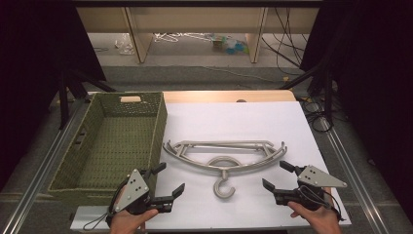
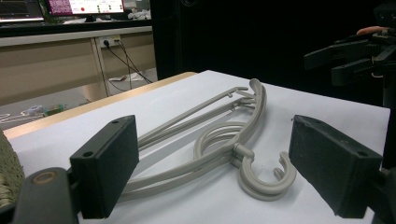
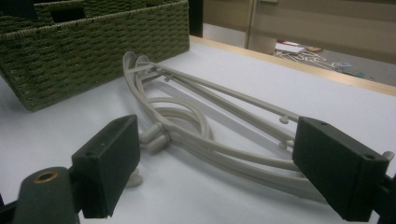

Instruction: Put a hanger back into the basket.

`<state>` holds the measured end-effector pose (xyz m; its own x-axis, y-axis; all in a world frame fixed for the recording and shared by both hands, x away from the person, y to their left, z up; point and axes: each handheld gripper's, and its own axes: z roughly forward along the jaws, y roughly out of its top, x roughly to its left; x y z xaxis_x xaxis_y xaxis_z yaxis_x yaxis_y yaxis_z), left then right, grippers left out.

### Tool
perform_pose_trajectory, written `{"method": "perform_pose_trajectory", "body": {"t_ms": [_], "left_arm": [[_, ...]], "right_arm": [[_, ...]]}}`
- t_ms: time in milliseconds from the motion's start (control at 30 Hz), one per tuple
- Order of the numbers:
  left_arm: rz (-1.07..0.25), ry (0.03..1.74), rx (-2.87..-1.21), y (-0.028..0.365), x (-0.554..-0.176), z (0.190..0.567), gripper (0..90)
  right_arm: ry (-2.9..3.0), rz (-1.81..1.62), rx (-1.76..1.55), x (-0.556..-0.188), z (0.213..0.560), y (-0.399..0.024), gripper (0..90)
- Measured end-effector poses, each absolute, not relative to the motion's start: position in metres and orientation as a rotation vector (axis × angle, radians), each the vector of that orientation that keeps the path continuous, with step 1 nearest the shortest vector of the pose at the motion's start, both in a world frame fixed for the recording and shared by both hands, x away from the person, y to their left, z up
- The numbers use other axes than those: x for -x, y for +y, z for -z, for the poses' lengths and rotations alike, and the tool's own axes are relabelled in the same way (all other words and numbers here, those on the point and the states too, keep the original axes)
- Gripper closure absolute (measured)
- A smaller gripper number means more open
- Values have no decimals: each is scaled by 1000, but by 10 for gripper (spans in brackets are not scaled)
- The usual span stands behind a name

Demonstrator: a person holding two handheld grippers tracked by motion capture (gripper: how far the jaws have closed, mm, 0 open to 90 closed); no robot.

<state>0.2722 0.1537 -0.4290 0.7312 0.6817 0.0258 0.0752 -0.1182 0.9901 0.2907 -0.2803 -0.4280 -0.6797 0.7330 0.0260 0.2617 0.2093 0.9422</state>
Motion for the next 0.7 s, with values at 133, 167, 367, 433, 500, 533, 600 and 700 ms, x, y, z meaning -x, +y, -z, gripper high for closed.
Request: {"method": "perform_pose_trajectory", "body": {"t_ms": [133,167,367,433,500,533,600,700], "left_arm": [[-576,622,-1626,153,-272,429,161],[-572,627,-1626,153,-272,429,161],[-566,622,-1638,152,-272,430,161],[-564,618,-1637,151,-273,430,161],[-565,616,-1642,150,-273,430,161],[-564,616,-1645,149,-273,430,161],[-558,624,-1643,149,-272,430,161],[-558,622,-1643,149,-273,430,161]], "right_arm": [[2071,-1466,-917,-291,428,-280,157],[2087,-1452,-914,-291,428,-281,157],[2119,-1440,-890,-296,427,-281,154],[2141,-1429,-858,-300,426,-280,154],[2179,-1396,-825,-305,424,-279,153],[2199,-1378,-805,-308,423,-278,154],[2229,-1360,-791,-315,420,-277,153],[2292,-1318,-733,-325,416,-275,177]]}}
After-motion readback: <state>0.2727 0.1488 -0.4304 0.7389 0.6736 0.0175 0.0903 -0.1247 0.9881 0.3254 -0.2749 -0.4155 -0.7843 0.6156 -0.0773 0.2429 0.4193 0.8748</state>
